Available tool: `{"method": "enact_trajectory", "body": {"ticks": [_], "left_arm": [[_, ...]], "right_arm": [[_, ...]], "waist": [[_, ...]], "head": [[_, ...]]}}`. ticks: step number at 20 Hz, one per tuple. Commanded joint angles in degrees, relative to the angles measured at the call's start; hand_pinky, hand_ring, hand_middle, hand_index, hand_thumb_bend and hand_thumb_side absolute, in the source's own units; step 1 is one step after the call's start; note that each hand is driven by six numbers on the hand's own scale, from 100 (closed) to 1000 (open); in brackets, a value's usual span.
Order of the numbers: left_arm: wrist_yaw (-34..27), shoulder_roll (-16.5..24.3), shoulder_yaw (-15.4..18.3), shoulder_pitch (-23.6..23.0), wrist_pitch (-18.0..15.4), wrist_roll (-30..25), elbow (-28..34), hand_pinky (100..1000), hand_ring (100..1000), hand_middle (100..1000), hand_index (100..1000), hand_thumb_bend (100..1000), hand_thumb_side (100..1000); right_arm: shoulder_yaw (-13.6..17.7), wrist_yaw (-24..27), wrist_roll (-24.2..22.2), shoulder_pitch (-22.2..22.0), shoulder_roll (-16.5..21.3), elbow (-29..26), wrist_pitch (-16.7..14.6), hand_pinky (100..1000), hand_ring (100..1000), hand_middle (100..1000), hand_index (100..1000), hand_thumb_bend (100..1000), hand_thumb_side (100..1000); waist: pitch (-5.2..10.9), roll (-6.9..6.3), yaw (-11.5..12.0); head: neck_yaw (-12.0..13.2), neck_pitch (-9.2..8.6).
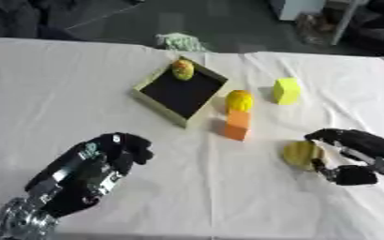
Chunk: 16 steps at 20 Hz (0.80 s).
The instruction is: Pick up objects on the table and place them in the box.
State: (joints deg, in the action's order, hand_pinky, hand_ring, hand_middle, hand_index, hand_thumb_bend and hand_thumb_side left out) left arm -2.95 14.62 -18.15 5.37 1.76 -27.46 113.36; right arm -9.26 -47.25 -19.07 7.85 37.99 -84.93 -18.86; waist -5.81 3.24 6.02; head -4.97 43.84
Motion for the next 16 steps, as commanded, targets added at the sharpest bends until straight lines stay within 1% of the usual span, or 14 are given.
{"method": "enact_trajectory", "body": {"ticks": [1, 2, 5, 7, 9, 11, 12, 13, 16], "left_arm": [[0.3, 0.6, 0.1, 0.7, -0.2, -0.1, 1.2, 745, 751, 622, 787, 100, 634], [0.3, 0.6, 0.1, 0.7, -0.2, -0.1, 1.2, 745, 751, 622, 787, 100, 635], [0.3, 0.5, 0.0, 0.6, -0.1, -0.1, 1.2, 745, 751, 622, 787, 100, 636], [0.4, 0.5, 0.0, 0.6, -0.1, -0.1, 1.2, 745, 751, 622, 787, 100, 638], [0.4, 0.5, 0.0, 0.6, -0.1, -0.1, 1.2, 745, 751, 622, 787, 100, 639], [0.4, 0.5, 0.0, 0.6, -0.1, -0.1, 1.2, 745, 751, 622, 787, 100, 640], [0.4, 0.5, 0.0, 0.5, -0.1, -0.1, 1.2, 745, 751, 622, 787, 100, 641], [0.4, 0.5, 0.0, 0.5, -0.1, -0.1, 1.2, 745, 752, 622, 787, 100, 641], [0.4, 0.4, 0.0, 0.5, 0.0, -0.1, 1.2, 745, 752, 622, 787, 100, 641]], "right_arm": [[0.2, -1.2, -0.5, 1.0, 0.8, 1.2, -0.3, 782, 866, 872, 978, 100, 724], [0.1, -1.5, -0.6, 1.2, 0.6, 1.7, -0.3, 782, 866, 871, 977, 100, 721], [0.2, -2.2, -0.5, 1.8, 0.1, 3.2, -0.1, 774, 856, 859, 966, 100, 672], [0.2, -2.6, -0.1, 2.1, -0.2, 4.2, 0.3, 771, 850, 851, 959, 100, 612], [0.2, -2.9, -0.1, 2.3, -0.7, 5.4, 0.5, 766, 841, 833, 947, 100, 518], [0.1, -3.3, -0.1, 2.5, -0.9, 6.2, 0.5, 760, 829, 810, 925, 100, 396], [0.1, -3.5, -0.1, 2.5, -1.1, 6.5, 0.5, 755, 817, 785, 907, 100, 329], [0.1, -3.7, 0.1, 2.5, -1.2, 6.8, 0.6, 748, 803, 755, 883, 100, 319], [0.6, -3.7, 2.0, 2.6, -1.5, 6.6, 1.1, 709, 735, 573, 756, 100, 307]], "waist": [[0.42, -0.17, 0.0], [0.42, -0.18, 0.1], [0.42, -0.20, 0.0], [0.41, -0.21, 0.1], [0.39, -0.22, 0.1], [0.35, -0.21, 0.1], [0.34, -0.20, 0.1], [0.34, -0.20, 0.1], [0.35, -0.18, 0.0]], "head": [[-0.3, 0.27], [-0.3, 0.27], [-0.4, 0.27], [-0.4, 0.27], [-0.4, 0.27], [-0.4, 0.27], [-0.4, 0.27], [-0.4, 0.27], [-0.3, 0.27]]}}
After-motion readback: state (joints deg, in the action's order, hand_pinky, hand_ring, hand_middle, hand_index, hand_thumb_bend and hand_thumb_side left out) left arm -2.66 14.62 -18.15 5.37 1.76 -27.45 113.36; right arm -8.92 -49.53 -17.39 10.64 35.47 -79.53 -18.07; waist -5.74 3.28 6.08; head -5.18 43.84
